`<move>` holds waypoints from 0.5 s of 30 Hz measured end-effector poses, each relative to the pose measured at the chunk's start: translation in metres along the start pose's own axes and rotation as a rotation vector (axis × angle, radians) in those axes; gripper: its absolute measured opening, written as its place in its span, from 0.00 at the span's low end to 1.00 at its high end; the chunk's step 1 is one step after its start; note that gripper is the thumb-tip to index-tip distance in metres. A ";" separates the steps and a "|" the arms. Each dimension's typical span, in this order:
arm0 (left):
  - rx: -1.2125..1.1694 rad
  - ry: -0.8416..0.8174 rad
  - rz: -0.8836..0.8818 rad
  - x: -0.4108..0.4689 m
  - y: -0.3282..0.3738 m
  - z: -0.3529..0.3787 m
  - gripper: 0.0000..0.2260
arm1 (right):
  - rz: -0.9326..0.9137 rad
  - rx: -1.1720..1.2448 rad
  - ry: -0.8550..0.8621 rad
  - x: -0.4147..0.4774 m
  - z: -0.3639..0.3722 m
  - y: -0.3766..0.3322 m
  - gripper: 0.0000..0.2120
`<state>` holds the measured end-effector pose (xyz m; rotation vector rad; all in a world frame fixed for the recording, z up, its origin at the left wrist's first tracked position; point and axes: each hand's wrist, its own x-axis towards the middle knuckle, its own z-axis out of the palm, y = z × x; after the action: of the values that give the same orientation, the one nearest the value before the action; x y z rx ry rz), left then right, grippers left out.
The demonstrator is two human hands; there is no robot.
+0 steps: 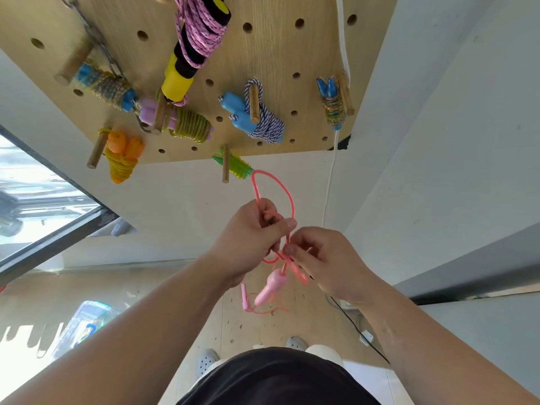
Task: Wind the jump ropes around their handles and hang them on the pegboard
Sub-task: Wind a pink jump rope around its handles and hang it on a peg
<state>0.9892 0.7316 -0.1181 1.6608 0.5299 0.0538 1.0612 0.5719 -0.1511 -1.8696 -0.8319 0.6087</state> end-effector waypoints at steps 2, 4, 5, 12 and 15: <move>0.105 0.044 -0.013 0.002 -0.006 0.000 0.19 | 0.037 0.059 0.107 0.001 0.001 -0.002 0.09; 0.207 0.076 -0.043 0.000 -0.015 -0.001 0.20 | 0.068 0.115 0.184 0.003 0.001 -0.003 0.08; 0.203 0.072 -0.067 -0.002 -0.020 -0.001 0.20 | 0.066 0.110 0.192 0.005 0.001 -0.004 0.07; -0.130 0.039 -0.351 -0.006 -0.031 0.009 0.23 | 0.020 0.026 0.227 0.010 0.008 -0.005 0.06; -0.284 0.038 -0.471 -0.004 -0.037 0.011 0.22 | -0.011 -0.036 0.239 0.010 0.010 -0.003 0.05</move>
<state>0.9778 0.7224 -0.1537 1.2295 0.8884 -0.1781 1.0600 0.5861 -0.1528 -1.9241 -0.6988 0.3560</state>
